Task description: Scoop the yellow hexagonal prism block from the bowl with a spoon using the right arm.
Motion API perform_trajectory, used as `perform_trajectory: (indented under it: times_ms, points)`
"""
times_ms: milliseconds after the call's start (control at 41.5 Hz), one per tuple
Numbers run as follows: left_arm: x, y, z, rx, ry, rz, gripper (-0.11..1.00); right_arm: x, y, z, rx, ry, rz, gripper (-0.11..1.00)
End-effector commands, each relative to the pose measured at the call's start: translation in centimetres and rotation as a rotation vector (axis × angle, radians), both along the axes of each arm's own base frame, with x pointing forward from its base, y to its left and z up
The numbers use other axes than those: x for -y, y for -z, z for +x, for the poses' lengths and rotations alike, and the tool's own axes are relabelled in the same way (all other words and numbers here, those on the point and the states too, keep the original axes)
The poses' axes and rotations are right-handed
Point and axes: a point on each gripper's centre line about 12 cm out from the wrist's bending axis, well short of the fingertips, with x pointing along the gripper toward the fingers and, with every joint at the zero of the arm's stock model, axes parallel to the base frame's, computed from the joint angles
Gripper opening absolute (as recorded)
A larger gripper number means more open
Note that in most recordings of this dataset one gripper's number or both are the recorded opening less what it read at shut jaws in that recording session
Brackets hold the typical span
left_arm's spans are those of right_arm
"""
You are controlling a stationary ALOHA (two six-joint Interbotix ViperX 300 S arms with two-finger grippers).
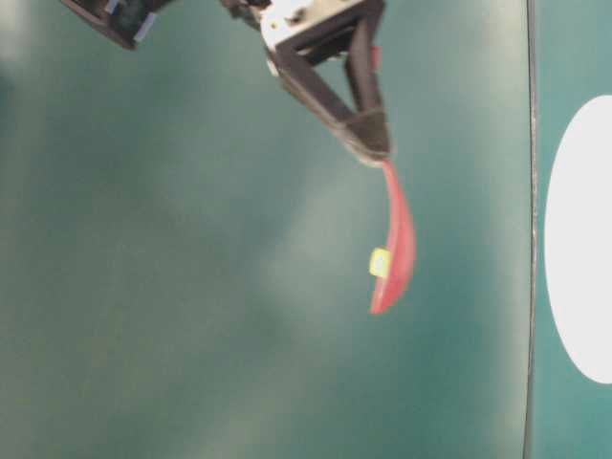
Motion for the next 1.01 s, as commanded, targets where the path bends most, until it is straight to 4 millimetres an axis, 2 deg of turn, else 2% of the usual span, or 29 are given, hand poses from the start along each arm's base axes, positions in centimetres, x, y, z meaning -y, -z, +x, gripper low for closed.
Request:
perform_trajectory:
  times_ms: [0,289,987]
  points:
    - [0.0,-0.7,0.2,0.017,-0.001,0.005,0.02,-0.2,-2.7,-0.1,0.058,-0.01,-0.013,0.24]
    - [0.0,-0.9,0.2,0.023,-0.001,0.005,0.02,-0.3,-4.0,-0.3,0.048,-0.018,-0.01,0.24]
    - [0.0,-0.9,0.2,0.023,-0.001,0.003,0.02,-0.3,-4.1,-0.2,0.046,-0.019,-0.011,0.24]
